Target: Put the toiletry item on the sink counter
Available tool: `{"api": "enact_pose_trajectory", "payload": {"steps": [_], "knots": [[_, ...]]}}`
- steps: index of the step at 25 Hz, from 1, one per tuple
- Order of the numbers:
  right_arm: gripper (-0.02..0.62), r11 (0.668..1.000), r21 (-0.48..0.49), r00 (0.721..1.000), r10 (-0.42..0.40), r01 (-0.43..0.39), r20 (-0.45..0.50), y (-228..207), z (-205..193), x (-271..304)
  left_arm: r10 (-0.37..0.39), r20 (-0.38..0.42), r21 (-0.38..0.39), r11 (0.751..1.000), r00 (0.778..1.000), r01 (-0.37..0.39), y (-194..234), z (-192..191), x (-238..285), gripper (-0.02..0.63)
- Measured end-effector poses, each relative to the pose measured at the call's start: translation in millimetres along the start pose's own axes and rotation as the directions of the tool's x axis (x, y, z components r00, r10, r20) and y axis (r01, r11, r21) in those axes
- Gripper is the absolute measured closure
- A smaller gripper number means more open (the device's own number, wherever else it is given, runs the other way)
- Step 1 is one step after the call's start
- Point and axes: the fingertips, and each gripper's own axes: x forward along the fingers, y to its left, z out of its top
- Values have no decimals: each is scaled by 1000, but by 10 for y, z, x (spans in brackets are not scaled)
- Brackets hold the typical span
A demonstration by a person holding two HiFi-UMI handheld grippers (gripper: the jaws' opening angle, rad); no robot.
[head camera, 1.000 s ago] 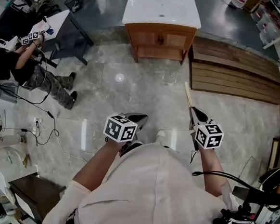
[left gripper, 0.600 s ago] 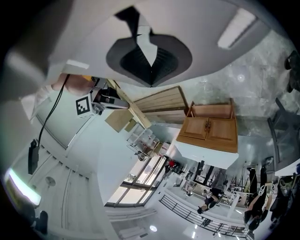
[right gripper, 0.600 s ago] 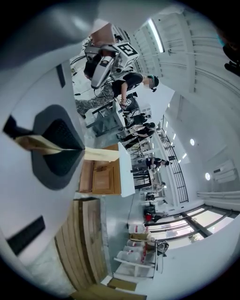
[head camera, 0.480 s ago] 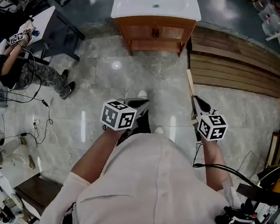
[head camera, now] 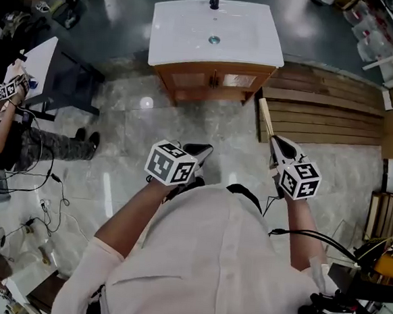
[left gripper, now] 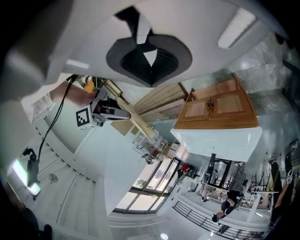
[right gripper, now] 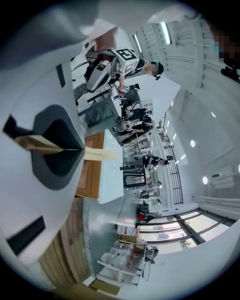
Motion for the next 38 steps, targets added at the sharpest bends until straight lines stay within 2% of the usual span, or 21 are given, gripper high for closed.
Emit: {"api": "enact_pose_trajectory", "payload": {"steps": [4, 9, 13, 16, 21, 26, 33, 38], "knots": [[591, 999, -39, 1000, 17, -17, -3, -114, 331, 362, -2, 6, -10, 1000, 1000, 2, 342, 283, 28, 600], [591, 989, -122, 996, 85, -88, -34, -350, 625, 810, 11, 18, -45, 999, 1000, -10, 693, 585, 119, 600], [591, 966, -210, 988, 141, -152, -66, -754, 872, 1269, 49, 34, -62, 997, 998, -47, 1017, 930, 236, 600], [591, 937, -280, 977, 188, -208, -98, -1112, 1107, 1695, 93, 57, -108, 990, 994, -87, 1316, 1250, 327, 600], [591, 845, -419, 943, 288, -332, -167, -1715, 1555, 2450, 174, 109, -209, 967, 979, -149, 1687, 1876, 546, 600], [591, 752, -508, 907, 351, -421, -234, -2273, 1963, 3149, 225, 131, -265, 946, 966, -184, 1921, 2452, 795, 600], [591, 609, -616, 865, 385, -501, -323, -2802, 2278, 4021, 323, 131, -361, 896, 937, -258, 2143, 2756, 945, 600], [591, 532, -666, 851, 368, -523, -374, -3043, 2398, 4581, 386, 127, -416, 857, 914, -304, 2330, 2853, 902, 600]]}}
